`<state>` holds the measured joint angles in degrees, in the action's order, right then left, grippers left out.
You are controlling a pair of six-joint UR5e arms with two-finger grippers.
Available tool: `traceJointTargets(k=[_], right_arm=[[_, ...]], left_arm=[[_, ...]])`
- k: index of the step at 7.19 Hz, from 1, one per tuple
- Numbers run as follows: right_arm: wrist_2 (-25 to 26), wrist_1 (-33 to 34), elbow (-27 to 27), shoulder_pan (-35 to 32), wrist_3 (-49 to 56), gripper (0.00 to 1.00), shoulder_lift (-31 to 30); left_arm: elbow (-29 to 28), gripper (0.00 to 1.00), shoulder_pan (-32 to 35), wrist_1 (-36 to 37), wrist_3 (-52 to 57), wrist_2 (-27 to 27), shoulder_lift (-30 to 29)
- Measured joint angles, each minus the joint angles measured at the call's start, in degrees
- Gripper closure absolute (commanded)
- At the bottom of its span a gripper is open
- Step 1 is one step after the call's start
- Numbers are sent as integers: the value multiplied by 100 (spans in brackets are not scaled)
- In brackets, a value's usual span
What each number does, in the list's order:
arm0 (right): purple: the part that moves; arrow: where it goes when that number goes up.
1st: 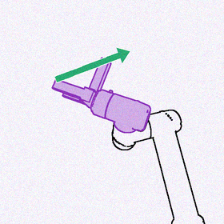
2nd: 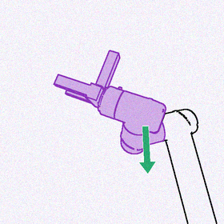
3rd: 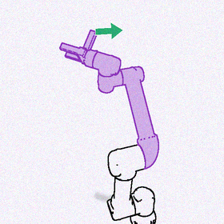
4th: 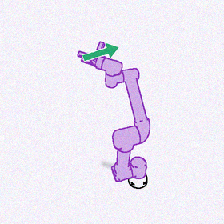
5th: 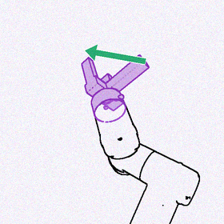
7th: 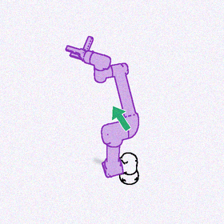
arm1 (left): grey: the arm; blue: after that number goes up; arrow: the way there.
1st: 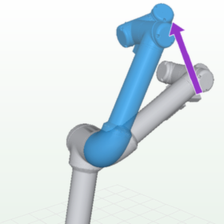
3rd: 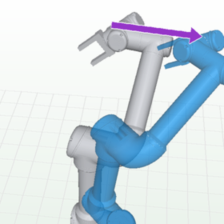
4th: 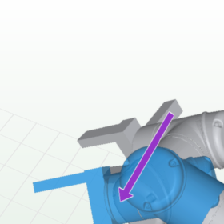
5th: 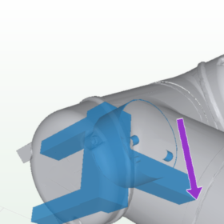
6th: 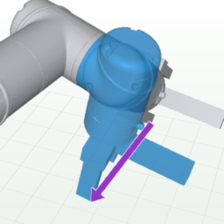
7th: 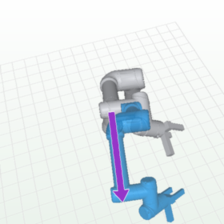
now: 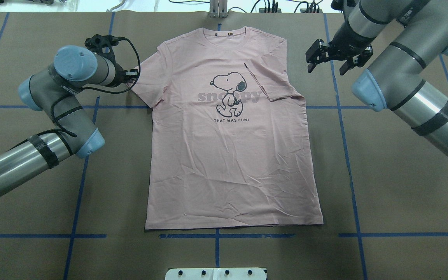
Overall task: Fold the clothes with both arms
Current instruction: 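Grasp the other sleeve with the left gripper and fold it inward over the body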
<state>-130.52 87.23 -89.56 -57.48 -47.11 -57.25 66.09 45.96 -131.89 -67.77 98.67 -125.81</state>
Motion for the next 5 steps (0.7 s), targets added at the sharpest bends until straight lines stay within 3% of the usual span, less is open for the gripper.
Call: traceJointTargets(k=[2,5], right_arm=[[12,-21,-9,3,0,0,-54],[12,-46,-20,9,8,0,-131]], left_arm=[[121,100,61,209,-78,47,-256],[161,100,-48,815,-875,68,-1110]])
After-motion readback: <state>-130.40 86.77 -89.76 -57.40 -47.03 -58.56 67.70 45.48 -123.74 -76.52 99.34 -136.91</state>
